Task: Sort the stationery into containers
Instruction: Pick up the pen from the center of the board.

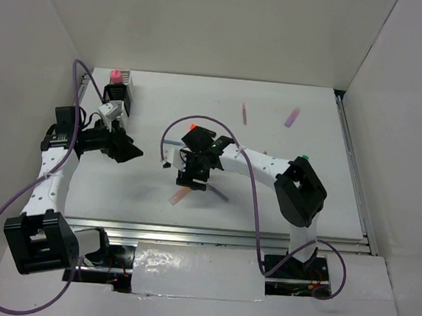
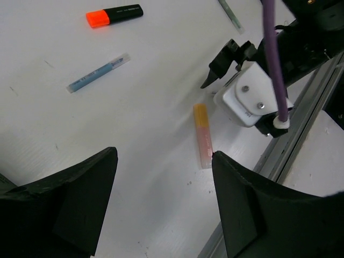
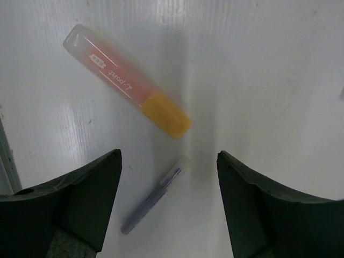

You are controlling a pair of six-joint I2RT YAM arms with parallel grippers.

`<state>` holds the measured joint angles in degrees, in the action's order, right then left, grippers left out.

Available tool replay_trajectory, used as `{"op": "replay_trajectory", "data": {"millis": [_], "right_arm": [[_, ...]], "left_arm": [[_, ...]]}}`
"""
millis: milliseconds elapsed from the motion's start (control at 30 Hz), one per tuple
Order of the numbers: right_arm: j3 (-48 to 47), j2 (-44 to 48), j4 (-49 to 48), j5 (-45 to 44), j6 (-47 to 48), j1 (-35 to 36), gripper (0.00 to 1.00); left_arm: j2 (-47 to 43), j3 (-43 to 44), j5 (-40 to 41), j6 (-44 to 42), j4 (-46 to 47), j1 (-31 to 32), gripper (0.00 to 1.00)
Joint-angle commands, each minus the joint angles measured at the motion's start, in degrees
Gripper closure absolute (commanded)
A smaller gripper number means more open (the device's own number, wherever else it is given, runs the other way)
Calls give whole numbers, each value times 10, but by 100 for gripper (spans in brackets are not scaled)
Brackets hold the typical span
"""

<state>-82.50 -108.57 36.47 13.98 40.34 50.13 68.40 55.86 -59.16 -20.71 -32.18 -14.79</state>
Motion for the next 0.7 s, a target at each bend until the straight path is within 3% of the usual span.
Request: {"op": "replay_trajectory", "data": {"millis": [0, 200, 667], "right_arm": [[-34, -26, -18, 2, 23, 14, 22], [-21, -30, -24, 1, 27, 28, 23], [-58, -99, -24, -23, 83, 46, 25]], "left_arm": [[-34, -15, -8, 16, 36, -5, 17], [-98, -55, 64, 32, 77, -2, 17], [-117, -44, 36, 40, 48, -15, 17]]}}
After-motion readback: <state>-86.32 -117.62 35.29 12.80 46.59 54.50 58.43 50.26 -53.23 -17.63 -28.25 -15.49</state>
